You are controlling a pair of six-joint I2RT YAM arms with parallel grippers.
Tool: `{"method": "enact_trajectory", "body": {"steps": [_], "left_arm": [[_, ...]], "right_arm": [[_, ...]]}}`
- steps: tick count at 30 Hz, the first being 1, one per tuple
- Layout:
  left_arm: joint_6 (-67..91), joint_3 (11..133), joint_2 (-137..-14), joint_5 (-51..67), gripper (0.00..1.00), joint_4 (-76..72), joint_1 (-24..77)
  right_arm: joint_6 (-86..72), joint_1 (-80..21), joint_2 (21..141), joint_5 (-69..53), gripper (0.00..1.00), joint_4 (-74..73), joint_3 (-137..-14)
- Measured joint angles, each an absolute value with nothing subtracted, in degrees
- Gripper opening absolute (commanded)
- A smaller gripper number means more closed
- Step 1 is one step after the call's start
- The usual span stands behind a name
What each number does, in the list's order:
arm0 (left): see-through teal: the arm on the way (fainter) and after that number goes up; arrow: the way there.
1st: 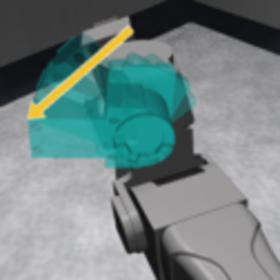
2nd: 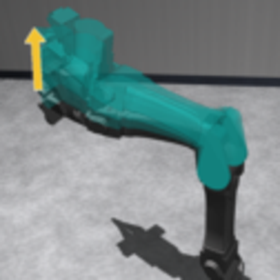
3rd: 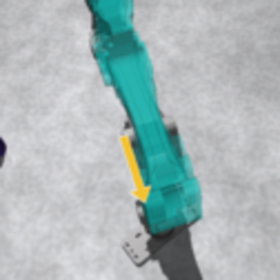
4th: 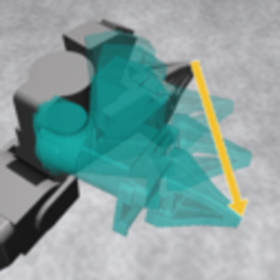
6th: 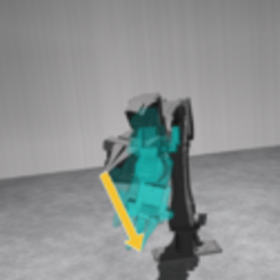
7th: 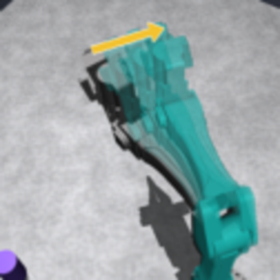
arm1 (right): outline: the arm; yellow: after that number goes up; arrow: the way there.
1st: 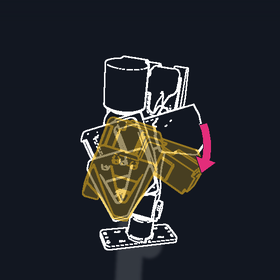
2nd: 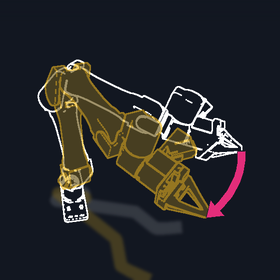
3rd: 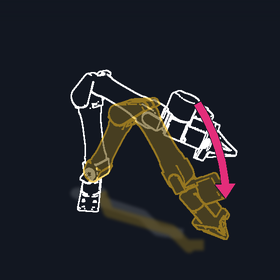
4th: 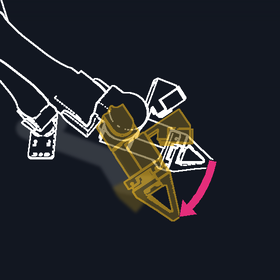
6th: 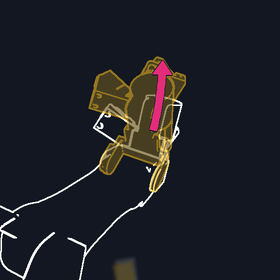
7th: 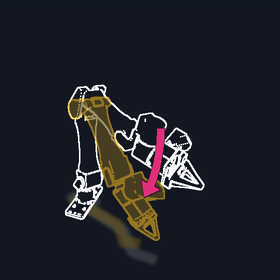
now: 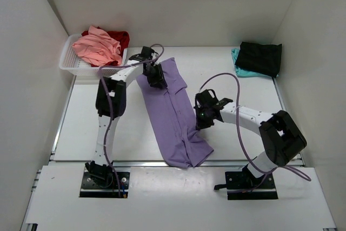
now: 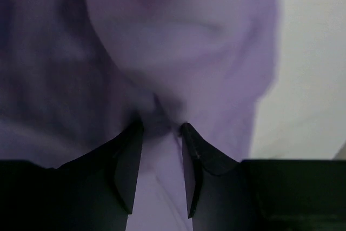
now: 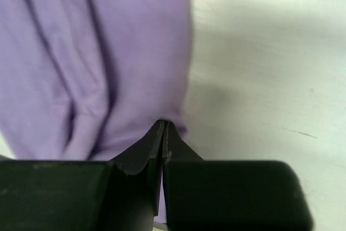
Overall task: Fold and stack the t-shirts
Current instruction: Rotate the tshirt 90 degrees
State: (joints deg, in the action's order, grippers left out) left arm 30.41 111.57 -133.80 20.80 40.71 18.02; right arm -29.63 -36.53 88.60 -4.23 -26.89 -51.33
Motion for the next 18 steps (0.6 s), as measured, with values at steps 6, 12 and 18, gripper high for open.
{"method": "enact_trajectory", "body": {"steps": [6, 12, 18], "left_arm": [[30.65, 134.5, -149.08, 20.75, 0.46, 50.24, 18.55], [33.52, 150.43, -158.17, 22.09, 0.45, 53.69, 18.59], [40.16, 146.41, -158.19, 26.63, 0.42, 44.42, 17.61]], "right_arm": [[-28.25, -37.21, 84.34, -4.27, 0.0, -27.75, -45.84], [-28.47, -38.46, 76.77, -4.54, 0.0, -28.03, -40.1], [-28.45, -37.32, 73.54, -4.97, 0.0, -27.97, -36.71]]}}
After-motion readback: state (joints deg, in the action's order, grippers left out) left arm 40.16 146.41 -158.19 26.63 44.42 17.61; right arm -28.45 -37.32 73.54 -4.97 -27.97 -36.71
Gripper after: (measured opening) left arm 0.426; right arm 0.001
